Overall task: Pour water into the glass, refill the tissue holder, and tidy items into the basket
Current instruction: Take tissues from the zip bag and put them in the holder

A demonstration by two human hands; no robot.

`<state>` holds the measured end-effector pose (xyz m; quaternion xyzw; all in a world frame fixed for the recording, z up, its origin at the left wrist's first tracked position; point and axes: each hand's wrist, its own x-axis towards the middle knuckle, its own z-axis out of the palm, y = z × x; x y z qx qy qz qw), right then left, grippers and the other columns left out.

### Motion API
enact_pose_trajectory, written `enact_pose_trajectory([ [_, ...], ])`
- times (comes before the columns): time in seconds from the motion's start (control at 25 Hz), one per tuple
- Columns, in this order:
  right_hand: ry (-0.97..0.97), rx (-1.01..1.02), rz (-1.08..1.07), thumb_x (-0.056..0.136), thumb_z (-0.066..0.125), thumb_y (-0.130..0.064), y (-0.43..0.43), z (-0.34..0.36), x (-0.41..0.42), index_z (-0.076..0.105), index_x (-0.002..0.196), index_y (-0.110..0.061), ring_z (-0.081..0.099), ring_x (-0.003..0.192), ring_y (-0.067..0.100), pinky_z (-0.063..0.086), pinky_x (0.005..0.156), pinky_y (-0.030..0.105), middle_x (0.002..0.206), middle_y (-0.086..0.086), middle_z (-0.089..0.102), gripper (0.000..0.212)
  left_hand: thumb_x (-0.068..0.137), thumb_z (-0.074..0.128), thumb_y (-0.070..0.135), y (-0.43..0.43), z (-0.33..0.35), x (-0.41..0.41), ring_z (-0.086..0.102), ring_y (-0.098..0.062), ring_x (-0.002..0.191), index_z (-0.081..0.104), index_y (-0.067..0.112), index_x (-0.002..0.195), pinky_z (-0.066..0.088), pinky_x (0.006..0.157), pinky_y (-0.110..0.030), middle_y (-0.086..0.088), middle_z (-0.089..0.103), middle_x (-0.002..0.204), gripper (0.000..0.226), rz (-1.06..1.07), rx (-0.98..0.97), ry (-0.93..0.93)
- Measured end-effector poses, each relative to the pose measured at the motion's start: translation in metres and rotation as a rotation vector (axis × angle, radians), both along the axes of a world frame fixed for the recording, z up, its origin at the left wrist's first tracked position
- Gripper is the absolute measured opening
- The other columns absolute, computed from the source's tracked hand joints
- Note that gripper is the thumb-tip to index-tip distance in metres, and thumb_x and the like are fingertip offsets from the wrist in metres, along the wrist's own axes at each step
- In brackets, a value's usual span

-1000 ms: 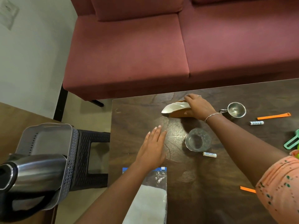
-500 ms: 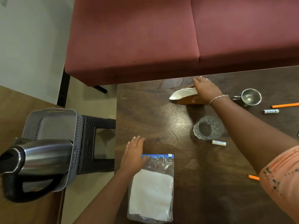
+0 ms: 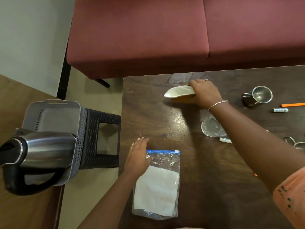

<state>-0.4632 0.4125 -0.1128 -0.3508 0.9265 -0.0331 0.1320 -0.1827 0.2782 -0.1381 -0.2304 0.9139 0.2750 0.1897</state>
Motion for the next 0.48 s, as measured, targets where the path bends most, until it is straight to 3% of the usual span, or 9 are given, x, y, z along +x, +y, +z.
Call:
enact_pose_trajectory([
  [0.24,-0.054,-0.067,0.147,0.086,0.052,-0.011,-0.033,0.016,0.103,0.053,0.108,-0.007,0.058,0.091,0.035,0.044,0.076,0.040,0.108,0.015,0.060,0.022,0.089,0.058,0.023,-0.001,0.005,0.019,0.015,-0.015,0.144,0.025,0.017,0.144,0.013,0.118,-0.031,-0.002,0.025,0.154,0.065,0.049,0.053,0.003],
  [0.48,-0.089,0.003,0.147,0.084,0.049,-0.003,-0.032,-0.006,0.130,0.050,0.108,-0.008,0.057,0.093,0.033,0.040,0.076,0.036,0.107,0.012,0.059,0.024,0.088,0.060,0.023,-0.009,0.002,0.037,0.014,-0.016,0.144,0.024,0.018,0.145,0.014,0.118,-0.033,-0.001,0.024,0.154,0.067,0.065,0.065,-0.050],
])
